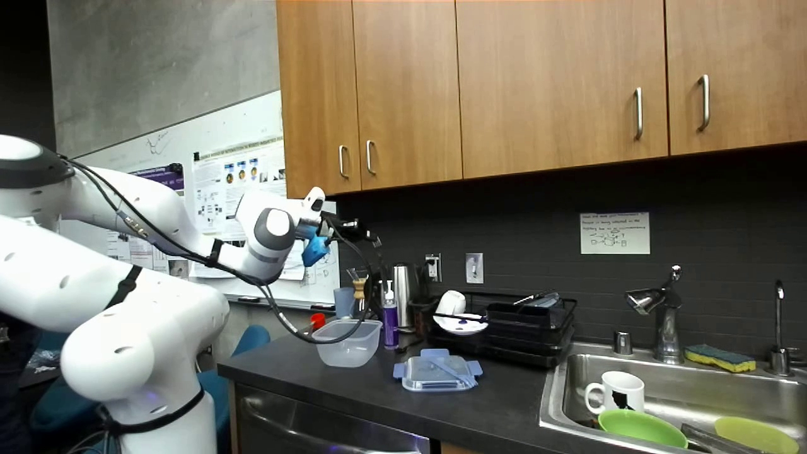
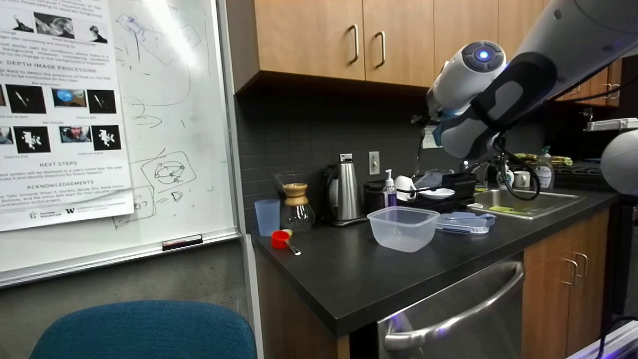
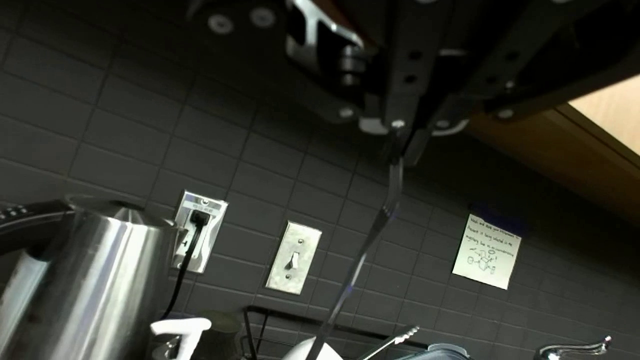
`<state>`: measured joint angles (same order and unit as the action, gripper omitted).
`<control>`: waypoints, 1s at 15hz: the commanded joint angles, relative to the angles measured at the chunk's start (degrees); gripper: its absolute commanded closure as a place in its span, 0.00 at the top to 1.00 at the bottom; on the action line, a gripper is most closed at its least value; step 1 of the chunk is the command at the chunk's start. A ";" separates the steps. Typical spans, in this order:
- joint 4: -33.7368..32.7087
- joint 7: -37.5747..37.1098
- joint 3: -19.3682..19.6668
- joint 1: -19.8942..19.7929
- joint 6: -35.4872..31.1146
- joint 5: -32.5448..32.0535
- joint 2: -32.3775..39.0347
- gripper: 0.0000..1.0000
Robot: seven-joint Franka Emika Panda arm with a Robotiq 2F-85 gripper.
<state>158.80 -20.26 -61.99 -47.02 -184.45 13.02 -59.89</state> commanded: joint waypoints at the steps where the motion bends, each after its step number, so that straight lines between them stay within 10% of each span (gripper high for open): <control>1: 0.18 0.08 -2.08 0.15 2.06 1.42 -1.59 0.00; 15: 0.15 -1.88 -12.76 -0.06 5.41 -2.13 0.00 0.00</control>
<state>158.95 -20.89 -73.80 -47.15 -179.48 12.52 -60.01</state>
